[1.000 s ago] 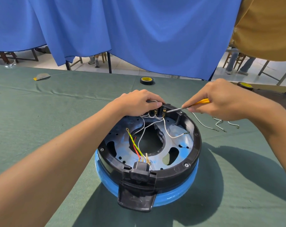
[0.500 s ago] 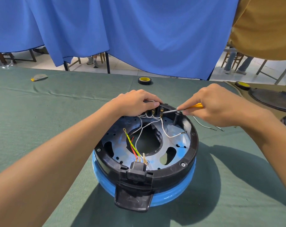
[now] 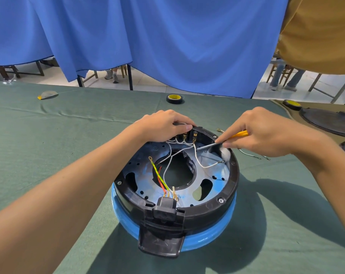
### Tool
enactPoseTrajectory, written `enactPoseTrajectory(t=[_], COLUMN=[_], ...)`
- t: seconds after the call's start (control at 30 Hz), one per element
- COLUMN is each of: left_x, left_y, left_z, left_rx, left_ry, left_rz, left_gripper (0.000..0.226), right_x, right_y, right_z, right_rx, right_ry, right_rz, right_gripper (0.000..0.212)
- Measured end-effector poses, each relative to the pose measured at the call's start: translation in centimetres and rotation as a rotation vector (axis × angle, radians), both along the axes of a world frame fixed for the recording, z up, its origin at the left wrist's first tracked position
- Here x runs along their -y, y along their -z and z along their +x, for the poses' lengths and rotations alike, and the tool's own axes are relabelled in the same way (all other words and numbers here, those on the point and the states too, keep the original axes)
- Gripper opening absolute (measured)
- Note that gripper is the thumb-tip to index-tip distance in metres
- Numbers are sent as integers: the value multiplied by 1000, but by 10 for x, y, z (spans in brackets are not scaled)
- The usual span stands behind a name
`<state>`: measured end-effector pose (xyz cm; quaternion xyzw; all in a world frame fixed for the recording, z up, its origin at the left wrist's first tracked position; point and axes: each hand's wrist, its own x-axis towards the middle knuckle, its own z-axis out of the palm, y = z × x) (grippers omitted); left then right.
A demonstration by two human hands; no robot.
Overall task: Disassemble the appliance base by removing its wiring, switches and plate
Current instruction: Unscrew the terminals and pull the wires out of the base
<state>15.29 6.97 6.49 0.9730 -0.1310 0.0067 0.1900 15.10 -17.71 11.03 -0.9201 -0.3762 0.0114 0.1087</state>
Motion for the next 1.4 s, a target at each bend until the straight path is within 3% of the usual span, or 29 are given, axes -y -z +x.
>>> enactPoseTrajectory(t=[0.13,0.43,0.77,0.97,1.2,1.3,1.4], left_x=[-1,-1,-1,-1,0,-1,-5], left_y=[2,2,1,1,-1,-2,-2], left_z=[3,3,2,2,-2,-3,-1], left_rx=[9,19,8,18,2,-24,-61], left_ry=[-5,-2,9,15,1,14,12], left_rz=[-4,5,-2,-4,-5,-50,-181], left_gripper=[27,28,29,29,28,28,30], right_x=[2,-4,-2,-5,-10,-5,-2], right_y=[1,8,-2,6,4,-3,-7], right_z=[-2,0,8,-2,-18,-22,-23], right_rx=[140,141,-80,92,336,349,255], right_ry=[26,38,-24,20,51,64,57], right_rz=[29,46,47,25,-152,-135,24], right_gripper=[19,23,19,20,26,25,18])
